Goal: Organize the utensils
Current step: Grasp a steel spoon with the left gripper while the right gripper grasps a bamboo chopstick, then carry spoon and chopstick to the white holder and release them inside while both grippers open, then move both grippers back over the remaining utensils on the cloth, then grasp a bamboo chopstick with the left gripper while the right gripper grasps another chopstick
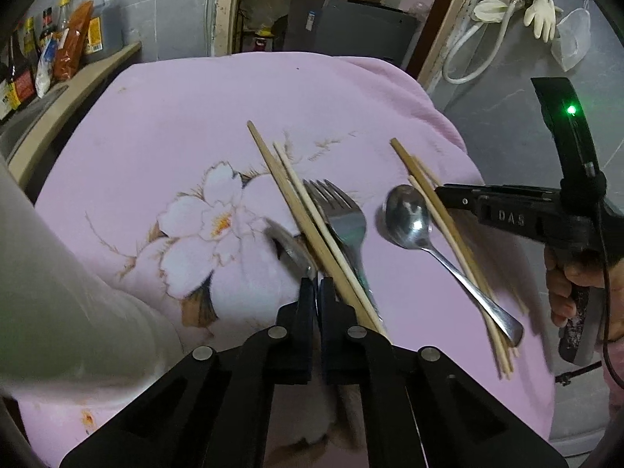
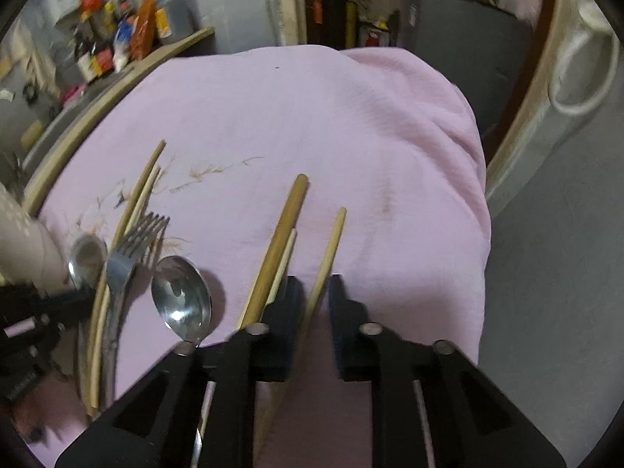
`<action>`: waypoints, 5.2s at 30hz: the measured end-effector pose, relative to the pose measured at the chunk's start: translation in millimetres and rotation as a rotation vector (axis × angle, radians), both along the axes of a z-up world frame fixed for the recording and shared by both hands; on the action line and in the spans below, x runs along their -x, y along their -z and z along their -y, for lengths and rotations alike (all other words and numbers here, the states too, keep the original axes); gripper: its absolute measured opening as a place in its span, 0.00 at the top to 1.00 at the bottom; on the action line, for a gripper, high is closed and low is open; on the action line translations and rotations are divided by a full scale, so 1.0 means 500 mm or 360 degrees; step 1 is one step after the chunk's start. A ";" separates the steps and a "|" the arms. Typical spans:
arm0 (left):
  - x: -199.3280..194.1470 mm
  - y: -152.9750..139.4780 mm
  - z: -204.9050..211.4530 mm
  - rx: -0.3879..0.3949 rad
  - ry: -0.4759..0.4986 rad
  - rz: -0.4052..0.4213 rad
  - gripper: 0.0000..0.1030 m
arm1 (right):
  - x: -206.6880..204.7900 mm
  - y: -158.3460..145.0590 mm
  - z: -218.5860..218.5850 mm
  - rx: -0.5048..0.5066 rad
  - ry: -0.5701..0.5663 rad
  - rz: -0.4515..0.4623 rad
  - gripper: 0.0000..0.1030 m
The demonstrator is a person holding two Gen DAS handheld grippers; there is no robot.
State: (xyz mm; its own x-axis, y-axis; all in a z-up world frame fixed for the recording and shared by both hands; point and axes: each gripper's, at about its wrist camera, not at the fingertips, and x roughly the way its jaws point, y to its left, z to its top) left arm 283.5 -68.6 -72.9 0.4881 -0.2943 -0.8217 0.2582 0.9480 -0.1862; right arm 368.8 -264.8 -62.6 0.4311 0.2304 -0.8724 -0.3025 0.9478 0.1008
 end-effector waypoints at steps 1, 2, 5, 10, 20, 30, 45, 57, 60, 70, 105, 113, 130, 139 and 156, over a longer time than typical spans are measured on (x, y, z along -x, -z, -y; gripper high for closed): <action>0.006 -0.003 0.001 0.0000 0.0010 0.0002 1.00 | 0.002 -0.002 0.007 -0.0036 0.0021 -0.0013 0.97; 0.010 -0.007 0.002 -0.0001 0.0019 0.0012 1.00 | 0.007 -0.004 0.011 -0.0071 0.0035 -0.0016 0.97; 0.041 -0.026 0.003 0.0005 0.0050 0.0106 1.00 | 0.033 -0.012 0.030 -0.0200 0.0068 0.0030 0.97; 0.105 -0.072 -0.007 0.0048 0.0073 0.0320 1.00 | 0.113 -0.046 0.042 -0.0277 0.0061 0.0311 0.97; 0.187 -0.165 -0.059 0.0166 0.0002 0.0701 1.00 | 0.274 -0.149 0.006 -0.0478 0.0118 0.1049 0.97; 0.199 -0.320 -0.230 0.0244 -0.0271 0.1109 1.00 | 0.298 -0.295 -0.155 -0.0764 -0.0058 0.1424 0.97; 0.152 -0.298 -0.439 0.0083 -0.0798 0.1382 1.00 | 0.235 -0.309 -0.367 -0.1098 -0.0205 0.1573 0.97; 0.132 -0.224 -0.459 0.0082 -0.0963 0.1276 1.00 | 0.221 -0.255 -0.384 -0.1020 -0.0187 0.1605 0.97; 0.138 -0.215 -0.455 0.0106 -0.0945 0.1234 1.00 | 0.223 -0.246 -0.383 -0.1003 -0.0192 0.1584 0.97; 0.159 -0.198 -0.407 0.0051 -0.0759 0.1140 0.99 | 0.245 -0.211 -0.373 -0.0877 -0.0306 0.1444 0.96; 0.227 -0.281 -0.168 0.0214 -0.0295 0.1107 0.06 | 0.369 -0.275 -0.026 -0.0507 -0.0017 0.1658 0.00; 0.221 -0.234 -0.077 0.0116 -0.0122 0.0989 0.06 | 0.333 -0.226 0.032 -0.0397 0.0061 0.1482 0.00; 0.149 -0.097 0.045 -0.0059 0.0085 0.0578 0.38 | 0.219 -0.098 0.083 -0.0275 0.0078 0.0855 0.43; 0.058 -0.029 0.038 -0.0109 -0.0043 0.0318 0.72 | 0.177 -0.052 0.062 -0.0225 -0.0029 0.0532 0.71; -0.003 -0.005 0.020 -0.0079 -0.0109 0.0149 0.77 | 0.132 -0.013 0.018 -0.0104 -0.0144 0.0269 0.81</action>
State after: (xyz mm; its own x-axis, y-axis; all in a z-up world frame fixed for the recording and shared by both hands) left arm 284.8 -78.4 -70.4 0.5807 -0.2180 -0.7844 0.2066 0.9714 -0.1170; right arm 302.9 -273.9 -56.2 0.5452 0.3284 -0.7713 -0.4038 0.9092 0.1016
